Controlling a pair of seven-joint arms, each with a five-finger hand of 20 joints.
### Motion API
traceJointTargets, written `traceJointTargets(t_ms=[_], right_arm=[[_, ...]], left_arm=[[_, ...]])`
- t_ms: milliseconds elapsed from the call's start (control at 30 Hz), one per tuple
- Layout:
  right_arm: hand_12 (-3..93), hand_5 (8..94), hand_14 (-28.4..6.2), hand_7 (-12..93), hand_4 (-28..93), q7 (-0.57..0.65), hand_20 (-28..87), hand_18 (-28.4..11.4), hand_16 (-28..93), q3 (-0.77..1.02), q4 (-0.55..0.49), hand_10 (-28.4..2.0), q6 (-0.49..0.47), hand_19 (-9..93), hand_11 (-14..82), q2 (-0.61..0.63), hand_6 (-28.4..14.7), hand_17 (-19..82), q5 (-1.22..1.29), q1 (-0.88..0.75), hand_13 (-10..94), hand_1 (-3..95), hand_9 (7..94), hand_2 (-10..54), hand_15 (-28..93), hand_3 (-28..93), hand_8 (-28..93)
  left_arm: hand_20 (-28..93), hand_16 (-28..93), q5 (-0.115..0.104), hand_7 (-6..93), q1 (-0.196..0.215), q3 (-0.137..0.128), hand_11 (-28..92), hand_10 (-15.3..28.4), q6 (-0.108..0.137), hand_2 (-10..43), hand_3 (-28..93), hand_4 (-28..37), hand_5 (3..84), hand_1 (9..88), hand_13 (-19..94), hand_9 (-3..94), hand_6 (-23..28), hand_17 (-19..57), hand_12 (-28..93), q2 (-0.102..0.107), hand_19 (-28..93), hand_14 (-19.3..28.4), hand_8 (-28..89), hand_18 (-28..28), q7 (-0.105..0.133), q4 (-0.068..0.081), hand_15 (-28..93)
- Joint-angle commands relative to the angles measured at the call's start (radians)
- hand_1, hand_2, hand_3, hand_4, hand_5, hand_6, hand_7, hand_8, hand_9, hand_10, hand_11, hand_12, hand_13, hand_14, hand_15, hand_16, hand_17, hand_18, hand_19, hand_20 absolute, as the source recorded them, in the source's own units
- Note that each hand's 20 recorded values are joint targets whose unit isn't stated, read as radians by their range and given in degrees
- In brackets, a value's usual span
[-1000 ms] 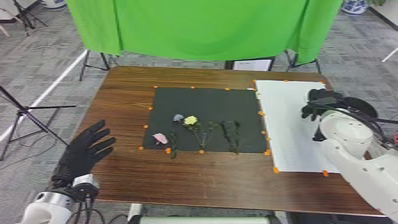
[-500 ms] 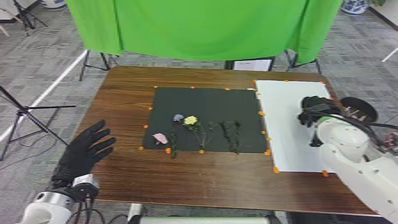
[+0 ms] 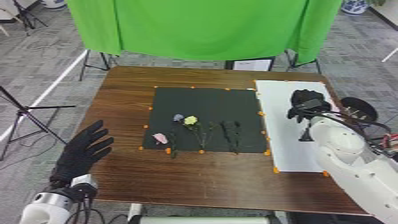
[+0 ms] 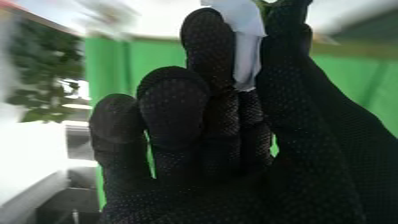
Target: Arrange flowers
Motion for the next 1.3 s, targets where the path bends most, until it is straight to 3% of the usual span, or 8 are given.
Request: traceJointTargets(t_ms=[33,500,733,833,1100,1300], right_arm=[[49.3,69.9,-3.9,48,-28,-0.128,54,-20.0,33,-0.096,-0.138,-4.4,0.023,88,17.4,-0.112,3.1,35,0.028,0.116,76,47.4,88.9,-9.5,66,86,0],[50.1,68.6,-4.0,48,-28,-0.190,54,-19.9,34,-0.252,-0.114,-4.9,-0.089,88,16.8,-0.230,3.1,35,0.036,0.188,76,45.2,88.6,-9.5,67,86,4],[49.8,68.9,-4.1,48,-28,-0.186,54,-19.9,33,-0.288,-0.067,-5.1,-0.082,88,16.7,-0.290,3.3,35,0.013,0.191,76,44.8,88.7,-9.5,67,86,4],[49.5,69.1,-4.1,48,-28,-0.178,54,-19.8,33,-0.294,-0.054,-5.0,-0.073,88,16.8,-0.307,3.3,35,0.014,0.192,76,44.7,88.9,-9.5,67,86,4],[49.4,69.3,-4.1,47,-28,-0.150,54,-20.0,33,-0.306,-0.041,-5.5,-0.062,88,17.5,-0.327,3.1,35,0.001,0.189,76,43.9,88.7,-9.5,67,86,4],[46.2,64.8,-4.3,47,-28,-0.133,55,-19.5,34,-0.306,-0.024,-6.1,-0.059,88,21.1,-0.330,2.1,33,-0.011,0.193,73,40.2,83.4,-9.5,67,83,4]], left_arm=[[8,0,0.001,20.7,0.000,0.011,21,11.9,-0.001,-0.9,70,-26.6,27.0,25.5,19,23.3,3.6,-9.6,18,-0.013,41,16.7,-11,23.3,-0.011,-0.004,33],[8,0,-0.004,22.2,-0.003,0.018,22,11.3,0.003,-1.2,71,-27.0,26.6,25.5,20,23.5,2.9,-9.4,18,-0.001,41,16.3,-11,23.1,-0.009,-0.002,33],[8,0,-0.001,23.4,-0.015,0.026,22,11.1,-0.004,-1.5,71,-27.6,26.3,25.1,20,23.7,2.5,-9.3,18,-0.004,41,15.9,-12,23.1,-0.017,0.004,33],[8,0,-0.007,23.7,-0.021,0.034,22,11.0,-0.005,-1.5,72,-27.8,26.2,25.1,20,23.6,2.4,-9.3,18,0.006,41,15.8,-12,23.1,-0.013,0.008,33],[8,0,-0.006,25.1,-0.025,0.035,23,10.5,-0.008,-1.9,72,-28.2,26.0,24.9,20,24.0,2.1,-9.3,18,0.011,41,15.5,-13,23.1,-0.019,0.010,33],[8,0,-0.007,25.7,-0.026,0.036,23,10.4,-0.009,-1.9,72,-28.2,26.0,24.9,20,24.0,2.0,-9.2,17,0.012,41,15.4,-14,23.1,-0.019,0.011,33]])
